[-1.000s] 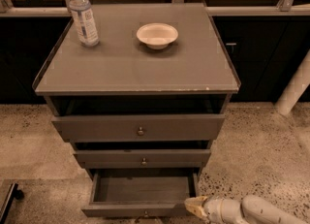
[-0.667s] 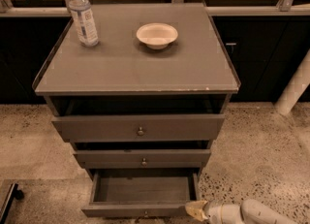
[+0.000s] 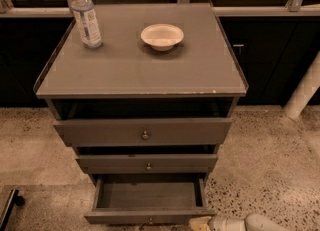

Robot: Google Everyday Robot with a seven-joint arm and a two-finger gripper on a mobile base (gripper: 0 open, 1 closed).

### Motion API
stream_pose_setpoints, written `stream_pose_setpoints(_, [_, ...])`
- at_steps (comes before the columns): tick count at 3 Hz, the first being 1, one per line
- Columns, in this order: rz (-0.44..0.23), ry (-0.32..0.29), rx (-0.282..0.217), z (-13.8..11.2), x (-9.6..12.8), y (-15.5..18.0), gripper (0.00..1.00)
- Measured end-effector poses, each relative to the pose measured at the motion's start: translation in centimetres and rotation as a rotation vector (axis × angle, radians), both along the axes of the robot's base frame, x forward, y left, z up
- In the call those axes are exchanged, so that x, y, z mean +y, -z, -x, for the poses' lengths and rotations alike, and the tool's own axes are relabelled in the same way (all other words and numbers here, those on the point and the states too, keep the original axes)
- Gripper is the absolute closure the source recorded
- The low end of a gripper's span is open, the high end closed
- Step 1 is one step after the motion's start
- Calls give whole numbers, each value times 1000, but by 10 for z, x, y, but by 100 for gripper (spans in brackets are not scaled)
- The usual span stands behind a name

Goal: Close bottom drawer

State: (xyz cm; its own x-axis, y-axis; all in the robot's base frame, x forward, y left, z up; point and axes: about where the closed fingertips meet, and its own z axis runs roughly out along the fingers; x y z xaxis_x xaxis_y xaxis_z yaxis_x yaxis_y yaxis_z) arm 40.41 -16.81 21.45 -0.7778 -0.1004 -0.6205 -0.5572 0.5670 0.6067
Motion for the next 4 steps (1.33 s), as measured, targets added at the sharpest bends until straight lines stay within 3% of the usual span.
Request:
stream_pose_setpoints(1, [0,0,0,0,0,0,100])
stream_pose_setpoints(4, [-84,57,38,-28,-12,64,100])
